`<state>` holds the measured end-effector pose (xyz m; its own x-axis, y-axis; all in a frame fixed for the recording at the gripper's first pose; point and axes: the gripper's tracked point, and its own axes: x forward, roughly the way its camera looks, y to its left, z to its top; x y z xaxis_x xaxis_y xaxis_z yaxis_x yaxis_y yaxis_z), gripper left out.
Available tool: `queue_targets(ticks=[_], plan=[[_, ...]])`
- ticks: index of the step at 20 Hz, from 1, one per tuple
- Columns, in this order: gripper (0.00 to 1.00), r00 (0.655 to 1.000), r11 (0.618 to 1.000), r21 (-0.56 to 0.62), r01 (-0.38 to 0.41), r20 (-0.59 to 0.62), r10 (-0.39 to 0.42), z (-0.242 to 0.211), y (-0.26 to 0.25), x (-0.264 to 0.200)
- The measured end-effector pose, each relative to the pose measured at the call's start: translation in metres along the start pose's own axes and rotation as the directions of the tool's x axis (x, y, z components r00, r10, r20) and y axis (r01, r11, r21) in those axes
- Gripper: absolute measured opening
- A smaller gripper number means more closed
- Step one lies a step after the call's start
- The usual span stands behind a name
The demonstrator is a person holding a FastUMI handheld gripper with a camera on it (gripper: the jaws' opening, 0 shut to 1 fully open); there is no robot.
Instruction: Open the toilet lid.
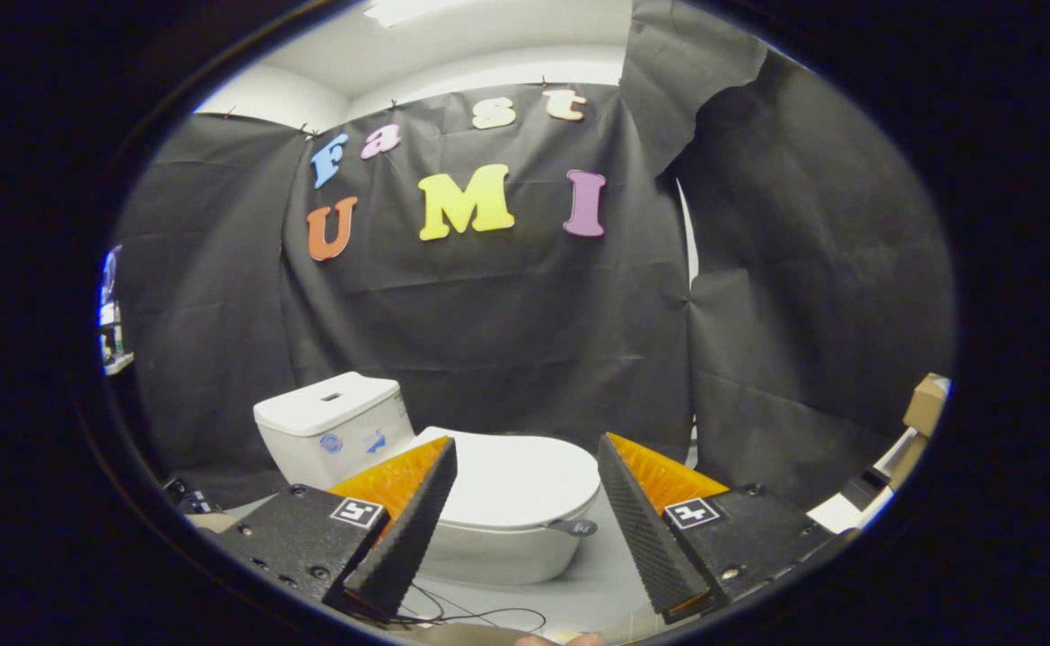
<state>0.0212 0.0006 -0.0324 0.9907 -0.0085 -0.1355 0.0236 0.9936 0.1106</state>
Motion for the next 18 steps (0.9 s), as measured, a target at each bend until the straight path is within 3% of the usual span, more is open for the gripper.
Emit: queue_targets(ticks=[3, 9, 13, 18], plan=[[0.99, 0.999, 0.998, -0.053, 0.029, -0.025, -0.03, 0.004, 0.0, 0.009], [0.99, 0.99, 0.999, -0.003, -0.042, -0.136, 0.041, -0.003, 0.026, 0.042], [0.99, 0.95, 0.996, 0.061, -0.061, -0.304, 0.077, -0.032, 0.023, 0.069], [0.98, 0.881, 0.986, 0.163, 0.032, -0.47, 0.049, -0.074, -0.003, 0.101]])
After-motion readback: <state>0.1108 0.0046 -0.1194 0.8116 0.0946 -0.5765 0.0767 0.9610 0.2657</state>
